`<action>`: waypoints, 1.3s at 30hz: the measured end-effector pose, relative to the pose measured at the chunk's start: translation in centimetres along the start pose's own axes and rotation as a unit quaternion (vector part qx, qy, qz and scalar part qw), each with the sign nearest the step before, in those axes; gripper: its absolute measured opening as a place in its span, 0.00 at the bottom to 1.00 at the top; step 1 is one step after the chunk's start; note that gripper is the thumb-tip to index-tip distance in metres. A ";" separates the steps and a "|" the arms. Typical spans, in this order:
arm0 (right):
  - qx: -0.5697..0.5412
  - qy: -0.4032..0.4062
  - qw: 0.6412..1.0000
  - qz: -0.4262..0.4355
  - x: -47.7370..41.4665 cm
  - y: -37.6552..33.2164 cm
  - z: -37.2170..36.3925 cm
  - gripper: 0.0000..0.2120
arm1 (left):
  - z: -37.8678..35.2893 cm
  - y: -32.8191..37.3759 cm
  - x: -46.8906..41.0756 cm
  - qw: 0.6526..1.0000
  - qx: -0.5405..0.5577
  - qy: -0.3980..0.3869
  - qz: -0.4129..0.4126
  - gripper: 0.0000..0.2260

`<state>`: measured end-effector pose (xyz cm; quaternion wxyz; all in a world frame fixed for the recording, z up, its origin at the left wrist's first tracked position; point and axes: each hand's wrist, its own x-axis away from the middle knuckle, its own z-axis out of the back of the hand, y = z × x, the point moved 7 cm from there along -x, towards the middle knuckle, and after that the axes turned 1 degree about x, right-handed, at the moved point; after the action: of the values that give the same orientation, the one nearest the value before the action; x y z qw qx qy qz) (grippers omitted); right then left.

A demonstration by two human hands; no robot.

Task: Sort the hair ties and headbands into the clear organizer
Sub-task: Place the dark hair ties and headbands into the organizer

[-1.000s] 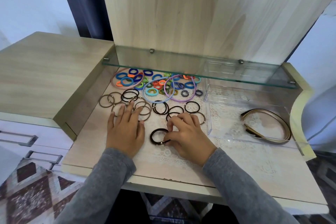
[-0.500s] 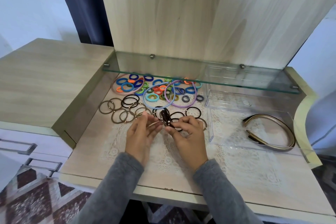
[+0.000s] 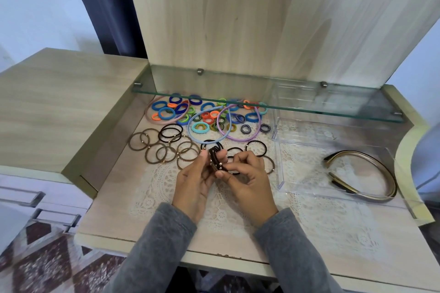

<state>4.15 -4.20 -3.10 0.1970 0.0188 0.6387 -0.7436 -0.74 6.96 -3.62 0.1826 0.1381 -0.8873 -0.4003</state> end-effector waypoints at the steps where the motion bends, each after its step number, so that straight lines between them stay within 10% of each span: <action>1: -0.002 -0.002 1.000 -0.001 0.0 0.1 0.0 0.08 | 0.0 0.0 -0.1 1.000 0.004 -0.010 0.006 0.17; 39: -0.013 -0.011 1.000 -0.005 0.1 0.1 0.3 0.02 | -0.3 -0.4 0.4 0.998 -0.003 -0.056 0.031 0.09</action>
<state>4.14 -4.56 -3.18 0.2005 0.0049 0.6466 -0.7360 -0.97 6.35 -3.68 0.1457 0.0870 -0.8987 -0.4043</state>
